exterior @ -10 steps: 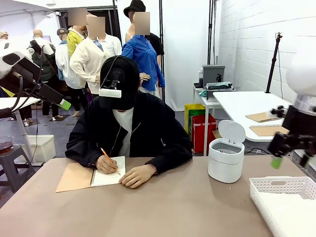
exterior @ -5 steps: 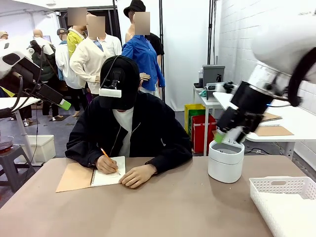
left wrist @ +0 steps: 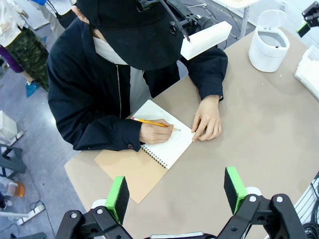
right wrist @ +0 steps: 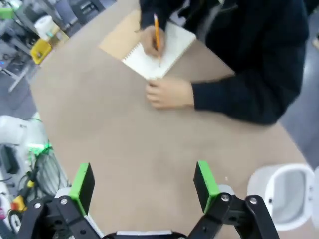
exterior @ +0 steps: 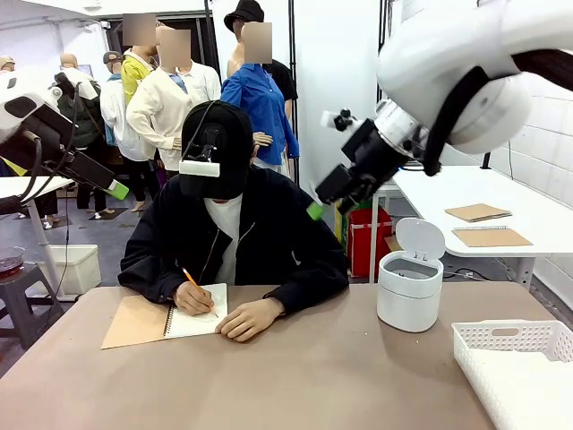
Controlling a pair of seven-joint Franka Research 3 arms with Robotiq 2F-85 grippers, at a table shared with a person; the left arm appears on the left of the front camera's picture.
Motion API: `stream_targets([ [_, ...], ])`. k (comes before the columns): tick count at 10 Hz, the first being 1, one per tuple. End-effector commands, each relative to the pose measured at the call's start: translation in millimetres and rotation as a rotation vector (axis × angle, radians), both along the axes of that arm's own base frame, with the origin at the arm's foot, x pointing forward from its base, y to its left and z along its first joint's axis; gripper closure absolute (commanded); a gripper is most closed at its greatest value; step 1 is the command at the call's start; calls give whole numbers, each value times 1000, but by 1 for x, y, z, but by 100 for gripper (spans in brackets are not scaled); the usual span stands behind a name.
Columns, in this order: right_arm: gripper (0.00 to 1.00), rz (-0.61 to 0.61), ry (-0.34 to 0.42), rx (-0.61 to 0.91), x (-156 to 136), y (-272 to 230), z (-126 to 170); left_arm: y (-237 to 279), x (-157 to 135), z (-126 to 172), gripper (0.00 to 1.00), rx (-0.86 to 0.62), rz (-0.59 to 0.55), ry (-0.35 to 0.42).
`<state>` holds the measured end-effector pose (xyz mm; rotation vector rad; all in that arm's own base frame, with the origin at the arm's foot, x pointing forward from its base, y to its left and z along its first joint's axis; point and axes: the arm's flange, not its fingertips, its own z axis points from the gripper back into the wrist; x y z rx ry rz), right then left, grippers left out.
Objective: Sort the paper based on its condition.
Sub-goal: If a person hands you a paper, place it in the Organizing basket , and if it's crumpled, put it in the Trash can.
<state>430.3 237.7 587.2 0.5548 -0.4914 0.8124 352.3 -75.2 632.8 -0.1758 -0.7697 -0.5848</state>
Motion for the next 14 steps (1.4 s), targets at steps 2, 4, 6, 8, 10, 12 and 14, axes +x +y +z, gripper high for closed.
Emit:
stream_targets([
  [2,0,68,-67,81,18,11,30,1,0,1,0,-2,3,-7],
  [4,0,92,-136,69,20,12,53,1,0,1,0,-2,3,-7],
  [6,0,128,-166,41,13,12,70,1,0,1,0,-2,3,-7],
  [8,0,104,-206,17,1,6,78,1,0,1,0,-2,3,-7],
  [10,0,117,-223,2,-13,2,86,1,0,1,0,-2,3,-7],
  [12,0,102,-219,8,-14,3,86,1,0,1,0,-2,3,-7],
  [14,0,104,-218,23,-9,5,95,1,0,1,0,-2,3,-7],
])
